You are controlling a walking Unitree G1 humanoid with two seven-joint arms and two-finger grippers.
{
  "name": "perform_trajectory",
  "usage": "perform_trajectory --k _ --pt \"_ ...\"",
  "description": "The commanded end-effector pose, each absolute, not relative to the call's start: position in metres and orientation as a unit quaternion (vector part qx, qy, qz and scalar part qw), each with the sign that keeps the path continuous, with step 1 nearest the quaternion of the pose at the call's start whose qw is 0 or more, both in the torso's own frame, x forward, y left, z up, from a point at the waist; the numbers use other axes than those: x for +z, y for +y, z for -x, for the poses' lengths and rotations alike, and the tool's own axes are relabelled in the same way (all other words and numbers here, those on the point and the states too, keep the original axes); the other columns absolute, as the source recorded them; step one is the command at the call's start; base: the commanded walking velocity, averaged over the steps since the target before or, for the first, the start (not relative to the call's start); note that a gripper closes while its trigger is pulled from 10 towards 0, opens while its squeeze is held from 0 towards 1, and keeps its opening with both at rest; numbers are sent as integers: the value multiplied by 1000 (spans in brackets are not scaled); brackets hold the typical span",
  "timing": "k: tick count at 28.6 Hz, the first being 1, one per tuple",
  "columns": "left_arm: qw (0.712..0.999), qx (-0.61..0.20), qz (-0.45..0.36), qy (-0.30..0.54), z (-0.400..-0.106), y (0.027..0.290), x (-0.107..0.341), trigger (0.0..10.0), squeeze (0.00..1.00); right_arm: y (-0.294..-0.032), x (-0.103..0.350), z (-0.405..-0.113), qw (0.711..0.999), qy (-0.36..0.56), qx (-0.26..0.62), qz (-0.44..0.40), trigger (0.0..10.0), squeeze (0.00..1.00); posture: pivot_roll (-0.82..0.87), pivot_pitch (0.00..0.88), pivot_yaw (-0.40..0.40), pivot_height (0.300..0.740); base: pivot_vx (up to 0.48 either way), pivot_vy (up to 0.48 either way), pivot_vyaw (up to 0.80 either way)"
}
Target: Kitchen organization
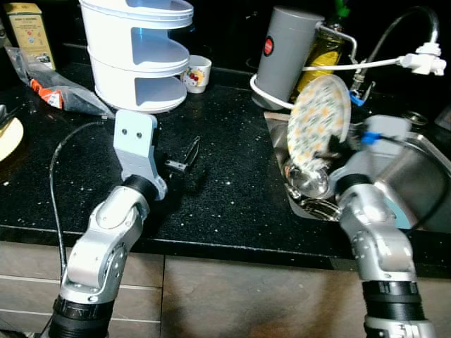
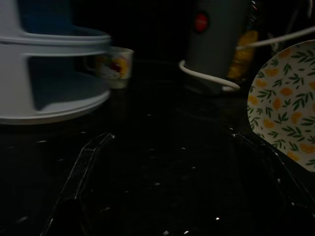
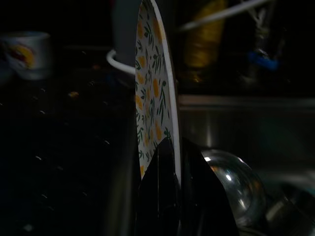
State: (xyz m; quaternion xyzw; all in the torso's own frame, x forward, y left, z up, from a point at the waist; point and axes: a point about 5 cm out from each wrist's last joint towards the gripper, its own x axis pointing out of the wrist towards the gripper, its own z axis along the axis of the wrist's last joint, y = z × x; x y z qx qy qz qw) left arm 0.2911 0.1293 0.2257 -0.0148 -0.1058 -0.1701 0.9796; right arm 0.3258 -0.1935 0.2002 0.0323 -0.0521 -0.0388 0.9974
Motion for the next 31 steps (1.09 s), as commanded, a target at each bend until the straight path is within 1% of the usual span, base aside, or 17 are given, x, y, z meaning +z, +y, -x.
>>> perform_trajectory --k 1,7,12,13,21,22,23,25,26,28,31 --pt "978 -180 11 -102 -291 124 224 10000 0 -204 201 -325 997 -49 -61 -26 10000 0 109 8 -174 740 0 0 -800" --pt "978 -183 11 -103 -291 122 224 10000 0 -207 202 -324 996 -51 -67 -21 10000 0 107 5 -174 740 0 0 -800" --pt "977 -188 10 -104 -291 120 224 10000 0 -204 202 -324 997 -49 -61 -19 10000 0 106 0 -173 740 0 0 -800" --pt "976 -189 9 -105 -291 120 224 10000 0 -199 202 -324 997 -50 -50 -18 10000 0 108 0 -174 740 0 0 -800" --pt "976 -189 8 -106 -291 120 224 10000 0 -187 203 -325 998 -55 -25 -24 10000 0 112 0 -176 740 0 0 -800" --pt "976 -189 8 -106 -291 120 224 10000 0 -184 203 -326 998 -56 -18 -22 10000 0 112 0 -176 740 0 0 0" --pt "976 -189 7 -107 -291 120 225 10000 0 -175 204 -326 998 -58 2 -32 10000 0 112 0 -176 740 0 0 0" --pt "976 -189 7 -107 -291 120 225 10000 0 -170 203 -328 998 -54 11 -31 10000 0 114 0 -178 740 0 0 0" --pt "976 -188 8 -108 -291 120 225 10000 0 -160 201 -329 998 -48 30 -29 10000 0 114 0 -176 740 0 0 0" --pt "976 -188 8 -108 -291 120 225 10000 0 -158 200 -330 998 -47 35 -29 10000 0 114 0 -176 740 0 0 0" --pt "976 -189 7 -108 -290 119 225 10000 0 -142 199 -335 997 -45 61 -17 10000 0 116 0 -175 740 0 0 0"
